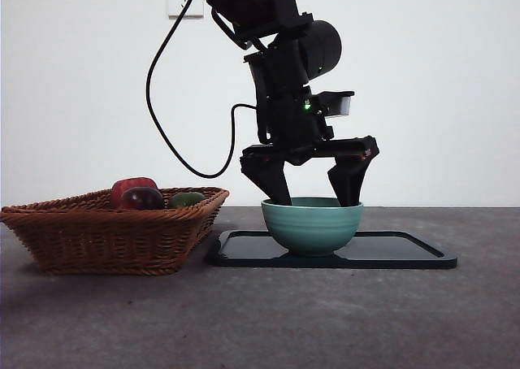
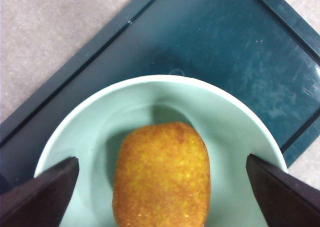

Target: Pick up the wifruite, put it on the bowl, pick up the plate, put it on desk

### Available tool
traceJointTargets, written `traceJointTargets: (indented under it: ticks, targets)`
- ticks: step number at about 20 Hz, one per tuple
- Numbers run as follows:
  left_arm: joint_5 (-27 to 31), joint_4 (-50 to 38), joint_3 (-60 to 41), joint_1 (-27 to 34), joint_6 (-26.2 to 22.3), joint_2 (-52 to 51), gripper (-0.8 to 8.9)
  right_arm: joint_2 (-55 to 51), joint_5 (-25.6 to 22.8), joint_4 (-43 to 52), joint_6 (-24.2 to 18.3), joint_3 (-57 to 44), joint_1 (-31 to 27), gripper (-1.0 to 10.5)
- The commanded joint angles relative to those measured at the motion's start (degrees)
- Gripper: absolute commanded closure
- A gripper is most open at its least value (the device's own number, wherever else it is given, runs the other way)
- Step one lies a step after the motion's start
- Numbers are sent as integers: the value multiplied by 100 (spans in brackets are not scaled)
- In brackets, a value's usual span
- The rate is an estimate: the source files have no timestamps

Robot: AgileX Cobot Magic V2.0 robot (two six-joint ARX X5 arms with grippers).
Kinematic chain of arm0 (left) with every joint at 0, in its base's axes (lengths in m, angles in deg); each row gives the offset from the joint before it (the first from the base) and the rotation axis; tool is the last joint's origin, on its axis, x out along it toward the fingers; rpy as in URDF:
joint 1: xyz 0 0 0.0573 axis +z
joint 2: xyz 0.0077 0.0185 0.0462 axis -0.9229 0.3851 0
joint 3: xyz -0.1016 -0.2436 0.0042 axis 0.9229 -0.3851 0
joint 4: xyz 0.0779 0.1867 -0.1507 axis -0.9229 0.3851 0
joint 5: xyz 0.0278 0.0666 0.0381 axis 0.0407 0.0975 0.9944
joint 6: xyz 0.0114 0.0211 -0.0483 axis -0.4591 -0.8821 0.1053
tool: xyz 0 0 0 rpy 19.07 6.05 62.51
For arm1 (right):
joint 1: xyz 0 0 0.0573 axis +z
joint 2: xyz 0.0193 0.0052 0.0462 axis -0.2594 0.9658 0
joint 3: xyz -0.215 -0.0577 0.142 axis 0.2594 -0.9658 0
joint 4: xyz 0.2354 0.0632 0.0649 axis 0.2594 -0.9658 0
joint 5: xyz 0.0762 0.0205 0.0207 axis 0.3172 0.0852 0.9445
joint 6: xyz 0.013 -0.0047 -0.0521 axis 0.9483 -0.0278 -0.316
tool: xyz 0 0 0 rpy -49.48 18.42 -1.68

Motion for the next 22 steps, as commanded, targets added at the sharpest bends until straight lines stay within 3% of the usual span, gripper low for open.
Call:
traceJointTargets:
  ticks: [1, 8, 17, 22]
  targets:
    - [-11, 37, 149, -35, -90, 291, 347, 7, -22, 59, 68, 48, 39, 344]
    - [-7, 26, 149, -33, -221, 293, 515, 7, -24, 59, 66, 48, 39, 344]
    - [-4, 267, 684, -24, -245, 293, 511, 7, -101, 57, 66, 48, 39, 344]
    - [-4, 1368, 1609, -24, -243, 291, 511, 7, -101, 55, 68, 48, 39, 344]
